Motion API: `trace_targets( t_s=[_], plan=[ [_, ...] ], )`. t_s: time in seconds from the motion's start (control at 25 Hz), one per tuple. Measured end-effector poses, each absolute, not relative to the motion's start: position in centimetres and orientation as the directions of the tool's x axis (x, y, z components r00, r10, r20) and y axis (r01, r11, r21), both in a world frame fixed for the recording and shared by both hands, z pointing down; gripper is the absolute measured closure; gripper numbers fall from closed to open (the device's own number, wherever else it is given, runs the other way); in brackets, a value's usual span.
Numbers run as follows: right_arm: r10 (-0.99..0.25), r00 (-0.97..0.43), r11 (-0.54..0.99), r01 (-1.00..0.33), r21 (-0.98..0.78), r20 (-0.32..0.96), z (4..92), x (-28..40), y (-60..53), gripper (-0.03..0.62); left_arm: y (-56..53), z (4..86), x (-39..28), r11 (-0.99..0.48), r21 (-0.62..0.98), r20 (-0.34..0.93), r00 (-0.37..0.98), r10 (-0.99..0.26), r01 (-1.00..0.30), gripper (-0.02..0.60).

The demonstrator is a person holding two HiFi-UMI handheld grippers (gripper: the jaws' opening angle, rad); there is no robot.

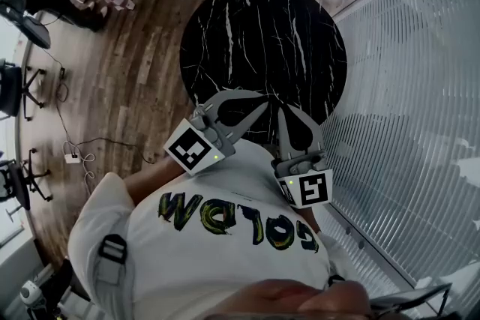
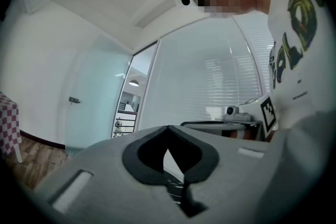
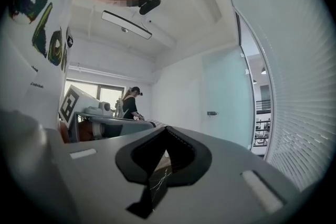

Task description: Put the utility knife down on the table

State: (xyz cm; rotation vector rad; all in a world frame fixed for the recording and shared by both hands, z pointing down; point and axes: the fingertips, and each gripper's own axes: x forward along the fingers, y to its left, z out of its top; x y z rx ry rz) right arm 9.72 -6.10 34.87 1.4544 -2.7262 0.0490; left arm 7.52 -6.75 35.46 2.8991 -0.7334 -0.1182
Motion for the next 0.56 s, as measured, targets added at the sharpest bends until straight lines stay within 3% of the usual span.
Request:
trace_targets(
  t_s=[0.56],
  plan=[
    [-0.822,-0.566,0.566,-0.824,-0.018,0.06,34.62,9.63,-5.8,0.594,-6.4,35.6,7.68,-0.871,0.111,0.001,0.877,-0.481,-0.478,0.58]
  ],
)
